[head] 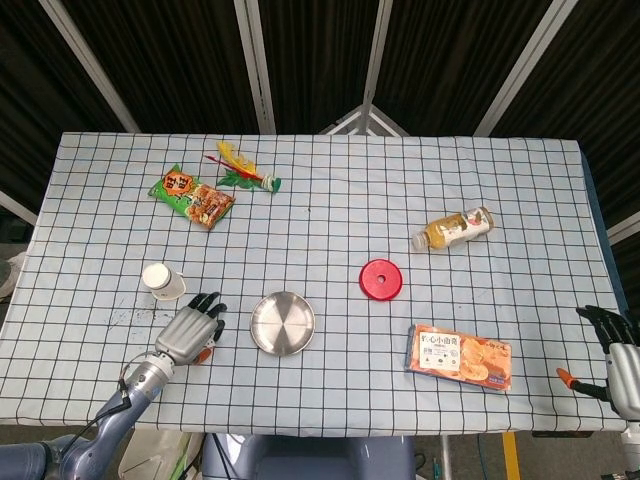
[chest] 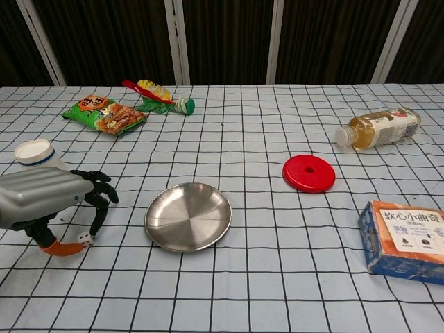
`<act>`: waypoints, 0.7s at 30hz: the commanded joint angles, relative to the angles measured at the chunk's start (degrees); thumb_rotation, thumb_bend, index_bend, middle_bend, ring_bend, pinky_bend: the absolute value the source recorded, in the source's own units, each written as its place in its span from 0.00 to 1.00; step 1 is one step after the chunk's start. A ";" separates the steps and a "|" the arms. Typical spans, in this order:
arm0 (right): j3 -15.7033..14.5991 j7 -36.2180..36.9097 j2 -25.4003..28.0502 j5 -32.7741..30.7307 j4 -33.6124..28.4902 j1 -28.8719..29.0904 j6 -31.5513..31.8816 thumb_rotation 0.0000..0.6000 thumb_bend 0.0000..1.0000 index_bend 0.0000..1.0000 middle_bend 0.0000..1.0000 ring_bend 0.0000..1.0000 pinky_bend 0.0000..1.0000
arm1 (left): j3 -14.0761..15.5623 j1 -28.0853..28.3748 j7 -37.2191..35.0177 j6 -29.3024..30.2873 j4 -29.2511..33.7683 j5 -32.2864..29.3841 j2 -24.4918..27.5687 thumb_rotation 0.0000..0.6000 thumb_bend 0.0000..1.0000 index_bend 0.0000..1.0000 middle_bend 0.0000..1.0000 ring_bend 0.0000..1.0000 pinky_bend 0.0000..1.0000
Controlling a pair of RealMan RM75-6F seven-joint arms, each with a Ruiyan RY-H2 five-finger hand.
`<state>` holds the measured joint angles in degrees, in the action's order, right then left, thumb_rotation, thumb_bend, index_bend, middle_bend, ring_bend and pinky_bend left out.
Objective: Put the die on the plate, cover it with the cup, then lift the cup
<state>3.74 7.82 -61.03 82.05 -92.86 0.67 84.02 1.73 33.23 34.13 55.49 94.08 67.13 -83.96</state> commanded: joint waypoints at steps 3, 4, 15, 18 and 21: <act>0.05 -0.14 0.01 -0.21 -0.12 -0.04 -0.06 1.00 0.10 0.21 0.19 0.15 0.00 | 0.08 0.12 0.28 -0.15 0.03 -0.56 -0.01 1.00 0.42 0.38 0.15 0.00 0.10; 0.05 -0.19 0.04 -0.30 -0.18 -0.03 -0.16 1.00 0.10 0.21 0.19 0.15 0.00 | 0.11 0.16 0.35 -0.19 0.05 -0.67 0.01 1.00 0.42 0.37 0.15 0.00 0.10; 0.14 -0.33 0.17 -0.65 -0.37 0.00 -0.47 1.00 0.10 0.21 0.19 0.15 0.00 | 0.40 0.27 0.37 0.26 0.28 -0.30 0.00 1.00 0.43 0.49 0.17 0.00 0.10; 0.16 -0.30 0.23 -0.63 -0.44 -0.04 -0.40 1.00 0.10 0.21 0.19 0.15 0.00 | 0.50 0.26 0.46 0.33 0.29 -0.41 0.05 1.00 0.44 0.51 0.18 0.00 0.10; 0.14 -0.23 0.22 -0.61 -0.49 -0.11 -0.32 1.00 0.10 0.21 0.19 0.15 0.00 | 0.53 0.23 0.60 0.50 0.34 -0.56 0.12 1.00 0.44 0.52 0.18 0.00 0.10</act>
<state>3.88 7.59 -60.81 81.44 -93.34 0.56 83.71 2.26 33.47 34.70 55.96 94.42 66.59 -83.86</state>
